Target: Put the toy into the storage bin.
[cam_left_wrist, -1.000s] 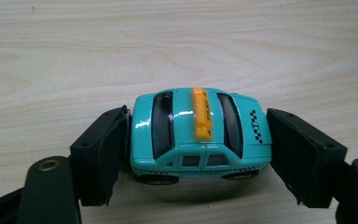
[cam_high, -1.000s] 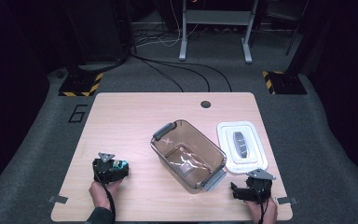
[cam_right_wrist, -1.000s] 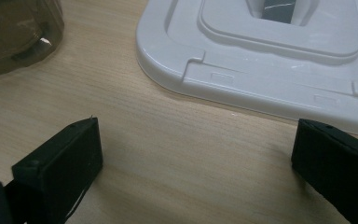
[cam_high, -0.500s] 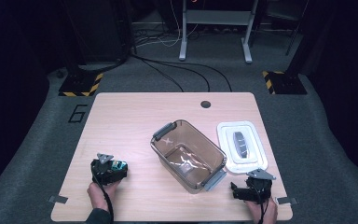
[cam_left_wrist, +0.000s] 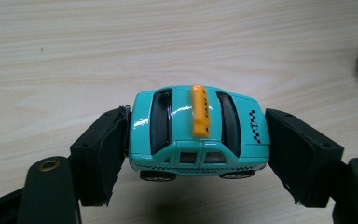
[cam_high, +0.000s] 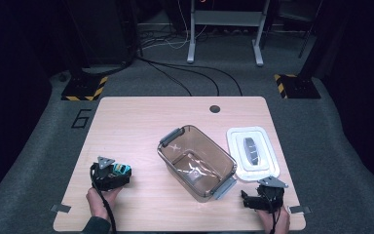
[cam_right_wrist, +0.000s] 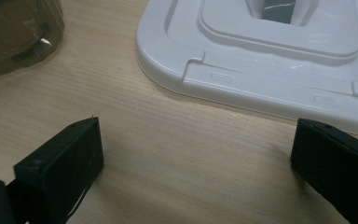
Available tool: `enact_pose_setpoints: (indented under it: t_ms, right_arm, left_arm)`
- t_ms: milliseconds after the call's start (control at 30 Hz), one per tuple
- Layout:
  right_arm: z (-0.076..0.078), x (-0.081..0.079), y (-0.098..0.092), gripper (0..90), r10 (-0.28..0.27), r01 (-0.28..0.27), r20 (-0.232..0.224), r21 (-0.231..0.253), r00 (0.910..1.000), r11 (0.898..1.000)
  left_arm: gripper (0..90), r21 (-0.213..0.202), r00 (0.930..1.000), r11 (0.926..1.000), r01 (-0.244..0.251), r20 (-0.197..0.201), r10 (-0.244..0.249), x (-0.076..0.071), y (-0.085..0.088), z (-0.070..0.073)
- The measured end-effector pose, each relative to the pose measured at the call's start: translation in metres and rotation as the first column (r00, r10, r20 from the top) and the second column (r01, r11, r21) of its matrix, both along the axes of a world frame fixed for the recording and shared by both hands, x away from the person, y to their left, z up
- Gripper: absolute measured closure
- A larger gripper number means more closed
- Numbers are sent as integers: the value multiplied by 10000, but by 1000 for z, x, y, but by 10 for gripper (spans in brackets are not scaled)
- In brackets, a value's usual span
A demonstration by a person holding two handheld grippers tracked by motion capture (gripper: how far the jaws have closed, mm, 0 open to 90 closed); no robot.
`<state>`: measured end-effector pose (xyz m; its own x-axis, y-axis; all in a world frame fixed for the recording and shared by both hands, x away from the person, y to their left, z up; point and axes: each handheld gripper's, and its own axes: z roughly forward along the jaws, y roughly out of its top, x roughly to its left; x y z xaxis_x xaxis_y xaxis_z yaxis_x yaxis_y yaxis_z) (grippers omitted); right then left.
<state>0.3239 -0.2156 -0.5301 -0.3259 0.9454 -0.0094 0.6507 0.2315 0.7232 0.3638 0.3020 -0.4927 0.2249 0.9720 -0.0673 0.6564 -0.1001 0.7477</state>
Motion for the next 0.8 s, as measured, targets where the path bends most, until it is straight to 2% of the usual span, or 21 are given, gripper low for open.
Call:
enact_pose_setpoints:
  t_ms: [133,400,800]
  right_arm:
    - [0,0,0,16,-2,2,-3,-1,10000,10000]
    - [0,0,0,16,-3,3,5,2,10000,10000]
    - [0,0,0,19,-22,22,-5,51,10000,10000]
  left_arm:
    - [245,-41,9998,9998,175,113,-175,1,-1,8]
    - [245,-174,9980,9978,633,-23,-633,1,-3,21]
    - [245,-58,9946,9946,1036,62,-1036,3,-6,42]
